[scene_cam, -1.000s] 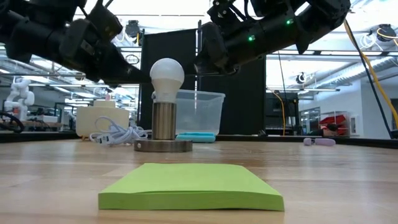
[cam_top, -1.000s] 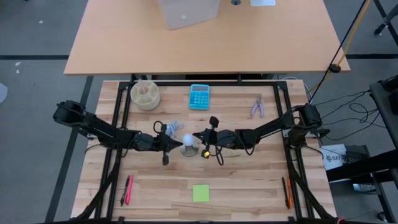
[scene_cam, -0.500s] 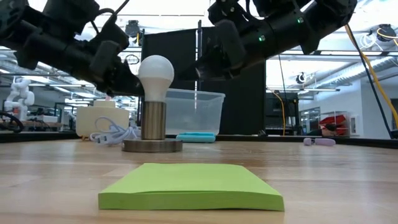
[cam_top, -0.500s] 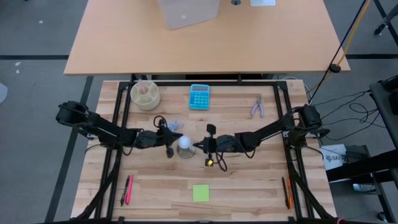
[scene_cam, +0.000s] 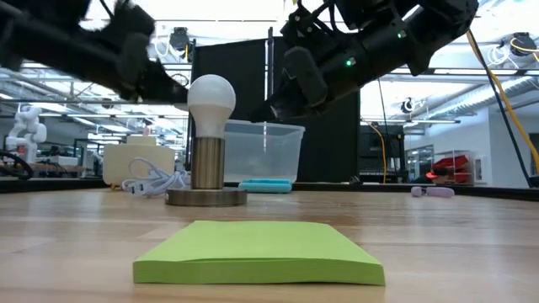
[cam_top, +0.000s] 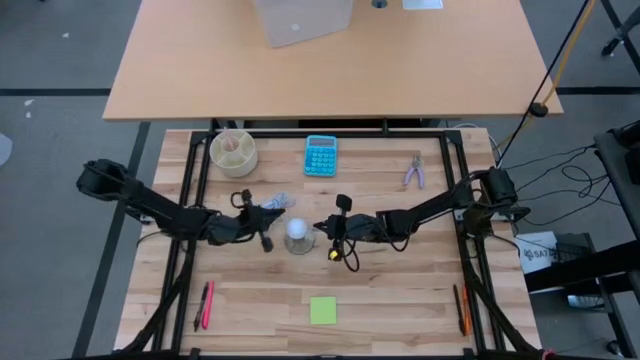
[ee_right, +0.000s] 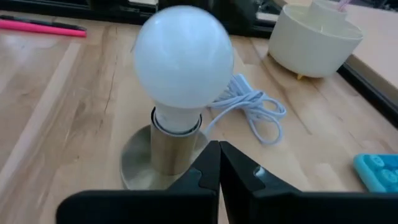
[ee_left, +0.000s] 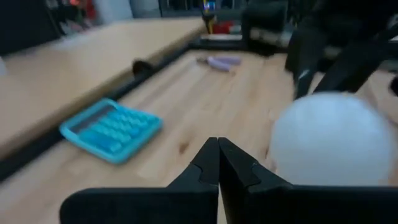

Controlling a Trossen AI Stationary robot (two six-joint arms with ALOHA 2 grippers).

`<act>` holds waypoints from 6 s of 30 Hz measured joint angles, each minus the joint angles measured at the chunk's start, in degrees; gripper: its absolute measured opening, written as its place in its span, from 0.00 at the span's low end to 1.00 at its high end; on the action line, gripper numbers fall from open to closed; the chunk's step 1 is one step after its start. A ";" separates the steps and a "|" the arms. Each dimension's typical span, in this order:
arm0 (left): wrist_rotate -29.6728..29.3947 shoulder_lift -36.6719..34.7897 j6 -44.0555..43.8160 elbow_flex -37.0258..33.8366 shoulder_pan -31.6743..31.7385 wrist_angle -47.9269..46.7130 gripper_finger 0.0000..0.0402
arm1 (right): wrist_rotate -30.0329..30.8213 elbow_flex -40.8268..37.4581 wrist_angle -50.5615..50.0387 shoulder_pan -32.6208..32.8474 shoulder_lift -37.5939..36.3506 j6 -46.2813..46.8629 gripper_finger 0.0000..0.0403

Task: Screw lightbulb
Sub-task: Insert the lightbulb into the lamp

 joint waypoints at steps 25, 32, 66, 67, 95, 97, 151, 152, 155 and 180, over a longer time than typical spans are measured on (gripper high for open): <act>16.38 1.94 2.77 -0.07 -1.65 -0.33 0.00 | 1.52 0.04 7.44 -1.29 1.09 0.49 0.00; 19.74 7.71 2.72 -0.04 1.79 8.22 0.00 | 4.43 0.07 5.33 -1.31 1.09 0.38 0.00; 17.70 13.49 -3.13 -0.02 8.14 10.66 0.00 | 2.36 0.09 -0.26 2.25 0.82 -4.82 0.00; 17.64 13.01 -3.18 -0.02 7.85 10.37 0.00 | 2.42 0.09 -0.99 2.25 0.74 -4.40 0.00; 17.26 4.27 2.59 0.00 1.39 7.33 0.00 | 7.07 0.09 4.98 -0.09 0.61 -5.89 0.00; 18.55 5.19 2.61 0.00 1.83 8.62 0.00 | 7.11 0.09 4.94 -0.09 0.61 -5.89 0.00; 9.86 -1.59 4.74 -0.02 -1.49 3.66 0.00 | 7.76 0.07 3.00 0.68 0.59 -5.11 0.00; 11.59 -1.82 5.32 -0.02 -1.99 3.42 0.00 | 7.78 0.07 3.54 0.36 0.59 -4.84 0.00; 18.14 -1.29 5.85 -0.02 -2.22 3.17 0.00 | 7.42 0.07 5.74 -0.66 0.59 -3.90 0.00; 24.97 8.47 3.65 -0.02 2.22 10.23 0.00 | 2.50 0.09 8.05 0.47 0.59 -6.60 0.00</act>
